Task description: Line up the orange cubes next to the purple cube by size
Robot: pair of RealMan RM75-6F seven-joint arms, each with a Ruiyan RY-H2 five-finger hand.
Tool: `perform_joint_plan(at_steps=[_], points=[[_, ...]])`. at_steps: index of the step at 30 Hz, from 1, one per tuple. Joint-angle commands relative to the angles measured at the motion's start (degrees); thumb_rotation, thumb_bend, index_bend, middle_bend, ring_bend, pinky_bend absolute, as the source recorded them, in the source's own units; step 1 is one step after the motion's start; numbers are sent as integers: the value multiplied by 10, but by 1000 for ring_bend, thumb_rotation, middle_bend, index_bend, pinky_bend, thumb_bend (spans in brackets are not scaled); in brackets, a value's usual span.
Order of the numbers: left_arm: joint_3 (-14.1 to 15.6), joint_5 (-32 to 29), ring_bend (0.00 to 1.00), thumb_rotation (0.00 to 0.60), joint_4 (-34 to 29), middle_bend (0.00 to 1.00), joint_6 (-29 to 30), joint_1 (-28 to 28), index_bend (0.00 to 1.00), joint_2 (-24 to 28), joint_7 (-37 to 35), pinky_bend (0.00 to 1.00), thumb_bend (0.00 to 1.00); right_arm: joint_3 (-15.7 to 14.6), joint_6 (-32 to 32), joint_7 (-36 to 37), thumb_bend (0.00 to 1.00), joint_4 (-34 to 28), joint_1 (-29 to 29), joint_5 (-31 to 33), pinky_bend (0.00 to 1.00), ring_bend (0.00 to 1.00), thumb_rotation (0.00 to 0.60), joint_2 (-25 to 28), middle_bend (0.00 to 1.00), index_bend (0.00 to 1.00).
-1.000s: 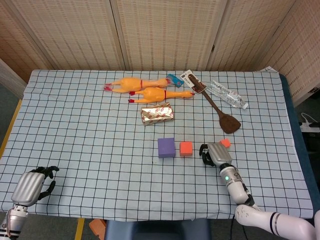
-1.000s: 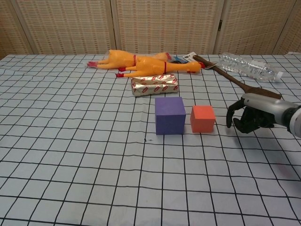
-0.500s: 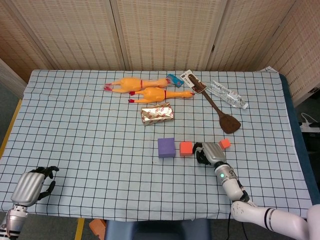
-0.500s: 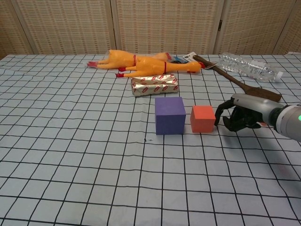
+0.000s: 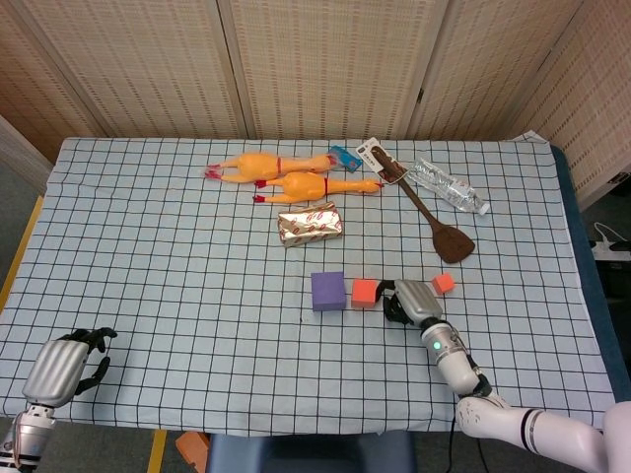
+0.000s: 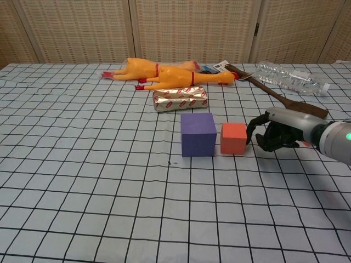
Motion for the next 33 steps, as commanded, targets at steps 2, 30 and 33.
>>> perform_joint_plan(at_steps=[2,30,33], points=[[0,-1,399,600,0,496,-1,0,360,0,0,552,449,-2,0,17,644,16,1,-18,928,952,600,-7,966,471],[2,1,398,600,-1,497,-3,-1,360,0,2,552,449,0,23,56,643,97,8,-65,928,952,600,-55,966,488],[1,1,399,600,-2,497,-2,-1,360,1,1,552,450,1,23,63,644,107,11,-70,928,952,600,-62,966,488]])
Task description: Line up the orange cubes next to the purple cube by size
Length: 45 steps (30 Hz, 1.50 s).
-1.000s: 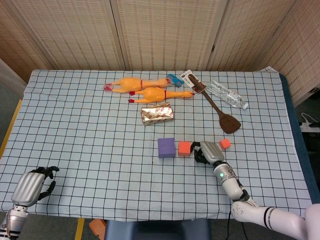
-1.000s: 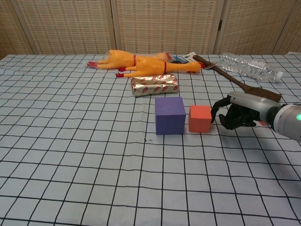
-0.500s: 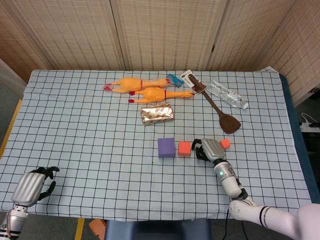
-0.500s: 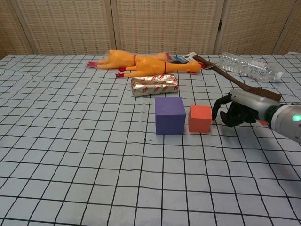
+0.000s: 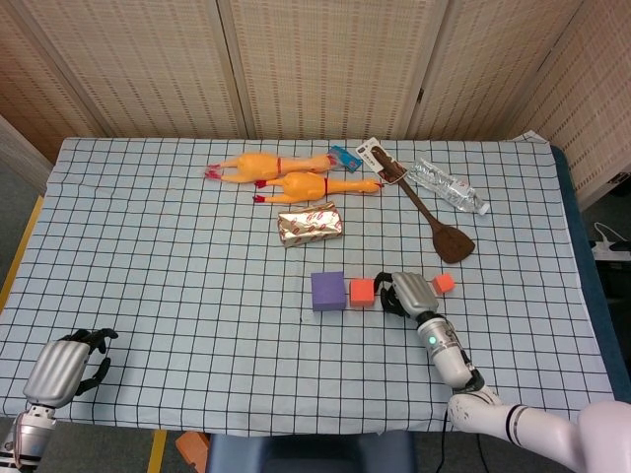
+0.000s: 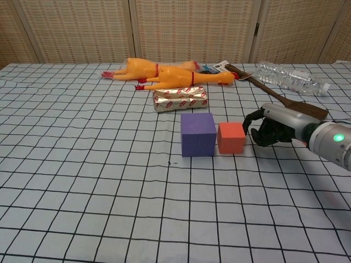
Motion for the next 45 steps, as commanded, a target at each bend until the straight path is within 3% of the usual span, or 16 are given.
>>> perform_joint_plan(at_steps=[1,40,45], points=[[0,0,399,600,0,497,1,0,360,0,-1,552,449,1,-1,6,644,8,2,-5,928,952,600,-6,966,488],[1,2,400,600,1,497,-1,-1,360,0,-3,552,448,-4,-2,31,644,20,3,-35,928,952,600,-23,966,488],[1,1,400,600,1,497,-1,-1,360,1,-3,552,449,-7,44,-13,636,27,-7,-43,928,952,600,-22,966,449]])
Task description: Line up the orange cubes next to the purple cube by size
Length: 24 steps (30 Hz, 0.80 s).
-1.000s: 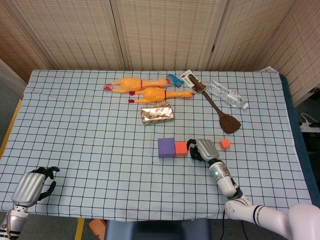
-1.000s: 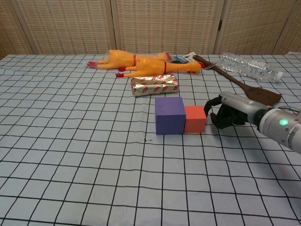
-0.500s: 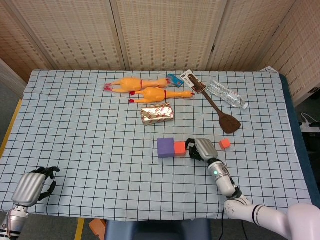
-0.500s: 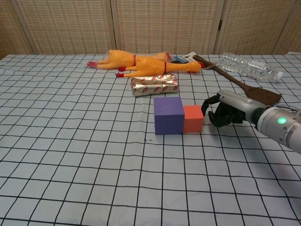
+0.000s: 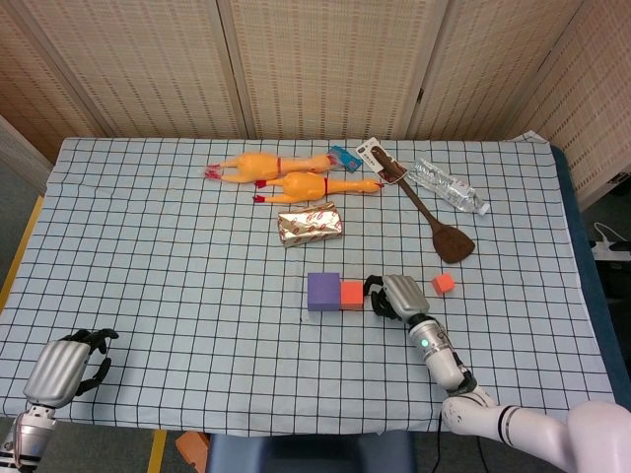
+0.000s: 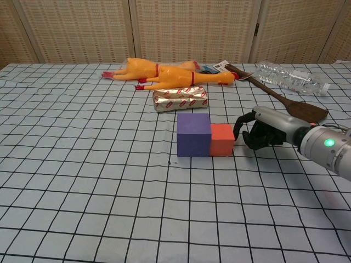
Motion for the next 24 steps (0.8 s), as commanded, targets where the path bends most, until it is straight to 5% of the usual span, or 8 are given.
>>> perform_joint_plan(at_steps=[1,8,14,24], points=[[0,0,400,600,0,497,0,0,360,0,0,552,449,-1,56,-46,626,9,-12,-10,928,952,600,-2,966,437],[0,0,400,600,0,498,2,0,360,1,1,552,449,-9,160,-137,385,-25,-45,-41,928,952,600,34,966,387],[-1,0,400,600,-4,498,5,1,360,1,5,552,448,-25,126,-175,249,-59,-55,-25,928,952,600,103,966,387],[-2,-3,400,600,-5,498,4,2,360,1,8,553,449,-30,84,-177,136,-35,-53,-8,928,952,600,130,966,345]])
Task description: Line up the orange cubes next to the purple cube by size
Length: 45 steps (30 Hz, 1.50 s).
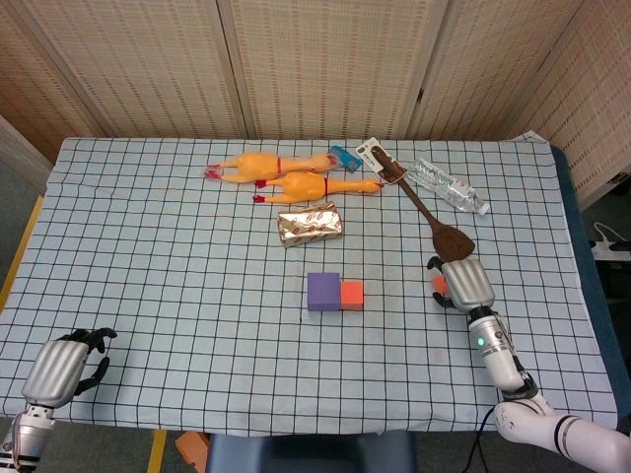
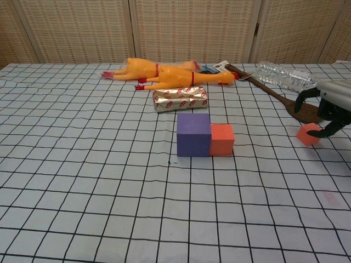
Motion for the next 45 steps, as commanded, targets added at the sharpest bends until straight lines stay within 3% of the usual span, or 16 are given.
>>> perform_joint_plan(at_steps=[1,12,36,45], points=[[0,-1,400,600,0,498,-1,0,360,0,0,553,449,0,-3,0,131,5,0,1,928,952,600,2,966,339],[-1,-1,401,600,0,498,1,0,360,0,-2,553,448,-7,-12,1,120,-4,-7,4,929,952,600,22,966,332],[-1,-1,401,600,0,498,0,0,360,0,-1,553,448,-5,-50,56,120,112,0,3,932,955,600,-36,967,385],[0,0,401,600,-1,499,-1,0,360,0,0,552,449,-6,-45,80,120,136,-2,-14,939,961,600,-54,974,477]])
